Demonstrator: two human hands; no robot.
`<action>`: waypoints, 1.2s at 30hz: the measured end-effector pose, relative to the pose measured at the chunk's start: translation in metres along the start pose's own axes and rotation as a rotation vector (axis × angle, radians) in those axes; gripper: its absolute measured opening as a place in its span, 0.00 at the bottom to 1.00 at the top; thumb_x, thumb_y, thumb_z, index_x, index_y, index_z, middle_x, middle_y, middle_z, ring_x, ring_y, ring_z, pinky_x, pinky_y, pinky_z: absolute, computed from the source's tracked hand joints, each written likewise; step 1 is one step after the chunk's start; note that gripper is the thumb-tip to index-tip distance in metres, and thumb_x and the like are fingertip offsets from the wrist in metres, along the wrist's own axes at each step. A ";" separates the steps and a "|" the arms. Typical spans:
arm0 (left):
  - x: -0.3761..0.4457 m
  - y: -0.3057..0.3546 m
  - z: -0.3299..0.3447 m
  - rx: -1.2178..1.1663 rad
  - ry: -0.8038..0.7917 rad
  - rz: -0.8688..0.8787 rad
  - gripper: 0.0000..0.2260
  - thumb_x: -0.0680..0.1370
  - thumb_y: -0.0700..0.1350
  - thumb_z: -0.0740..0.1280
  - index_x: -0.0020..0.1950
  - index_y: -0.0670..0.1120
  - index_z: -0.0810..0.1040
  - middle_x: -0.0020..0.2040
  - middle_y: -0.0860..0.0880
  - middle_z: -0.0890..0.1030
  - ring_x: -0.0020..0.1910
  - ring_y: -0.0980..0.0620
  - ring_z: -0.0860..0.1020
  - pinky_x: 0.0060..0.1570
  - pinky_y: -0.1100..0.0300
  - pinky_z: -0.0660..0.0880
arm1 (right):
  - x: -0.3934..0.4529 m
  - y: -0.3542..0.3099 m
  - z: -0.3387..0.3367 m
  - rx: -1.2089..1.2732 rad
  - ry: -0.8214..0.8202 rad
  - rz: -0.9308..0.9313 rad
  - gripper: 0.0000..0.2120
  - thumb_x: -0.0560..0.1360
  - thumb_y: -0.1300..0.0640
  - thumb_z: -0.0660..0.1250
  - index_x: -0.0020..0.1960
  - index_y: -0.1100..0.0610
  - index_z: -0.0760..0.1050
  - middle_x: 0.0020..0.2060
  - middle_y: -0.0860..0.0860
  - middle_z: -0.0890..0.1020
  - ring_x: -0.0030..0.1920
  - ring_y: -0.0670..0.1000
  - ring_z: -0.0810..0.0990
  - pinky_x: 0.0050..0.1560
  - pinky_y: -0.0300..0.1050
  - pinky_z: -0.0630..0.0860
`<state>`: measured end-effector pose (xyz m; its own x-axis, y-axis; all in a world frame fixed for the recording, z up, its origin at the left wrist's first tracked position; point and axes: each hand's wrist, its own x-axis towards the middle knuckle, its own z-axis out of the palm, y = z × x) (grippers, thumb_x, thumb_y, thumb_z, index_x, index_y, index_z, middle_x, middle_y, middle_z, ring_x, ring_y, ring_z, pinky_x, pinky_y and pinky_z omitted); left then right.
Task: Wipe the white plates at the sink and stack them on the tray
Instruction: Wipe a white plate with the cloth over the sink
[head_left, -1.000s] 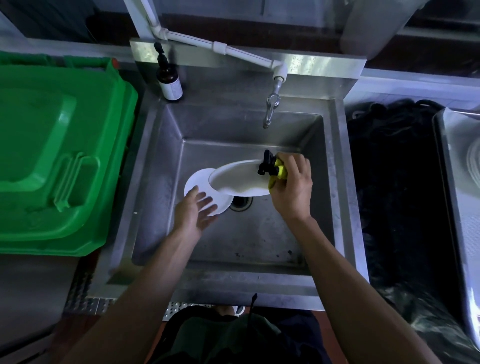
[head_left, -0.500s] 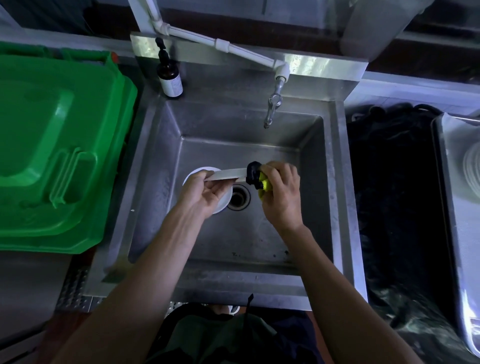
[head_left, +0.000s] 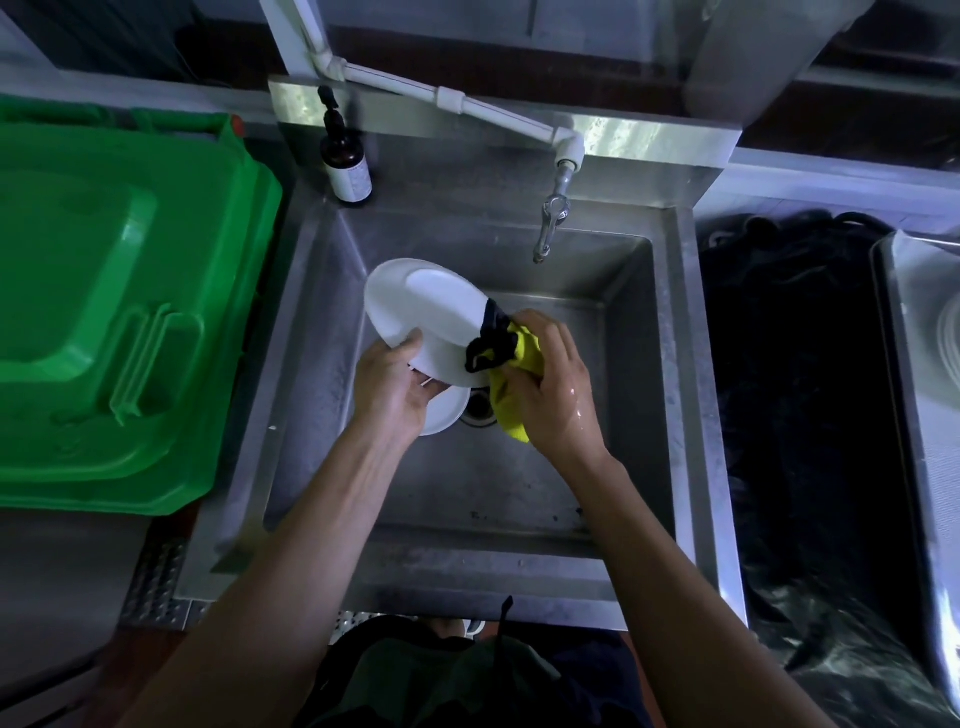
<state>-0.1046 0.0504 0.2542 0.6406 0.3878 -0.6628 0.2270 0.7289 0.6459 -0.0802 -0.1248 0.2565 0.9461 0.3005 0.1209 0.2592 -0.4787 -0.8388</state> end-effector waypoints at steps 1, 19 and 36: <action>-0.001 -0.001 -0.001 0.003 -0.013 -0.006 0.13 0.80 0.38 0.67 0.65 0.41 0.79 0.51 0.42 0.86 0.51 0.39 0.84 0.41 0.45 0.83 | 0.004 -0.004 0.002 0.015 -0.013 0.013 0.28 0.70 0.67 0.68 0.66 0.47 0.71 0.62 0.40 0.73 0.59 0.41 0.71 0.58 0.22 0.62; -0.011 -0.014 0.000 0.043 -0.121 -0.028 0.14 0.83 0.41 0.63 0.67 0.40 0.78 0.58 0.41 0.84 0.53 0.43 0.82 0.53 0.48 0.80 | -0.009 -0.007 0.040 -0.149 -0.058 -0.046 0.22 0.79 0.58 0.66 0.73 0.56 0.71 0.72 0.52 0.72 0.73 0.57 0.68 0.71 0.58 0.65; -0.017 -0.010 -0.014 0.072 -0.272 -0.058 0.15 0.83 0.38 0.62 0.70 0.41 0.75 0.67 0.40 0.80 0.66 0.39 0.79 0.60 0.38 0.77 | -0.013 0.016 0.023 0.123 0.078 0.237 0.20 0.79 0.57 0.59 0.69 0.58 0.70 0.67 0.52 0.75 0.68 0.56 0.71 0.70 0.60 0.66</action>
<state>-0.1275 0.0446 0.2537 0.7959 0.1738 -0.5800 0.3146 0.6997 0.6414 -0.0933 -0.1176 0.2295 0.9909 0.1252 -0.0497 0.0080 -0.4229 -0.9061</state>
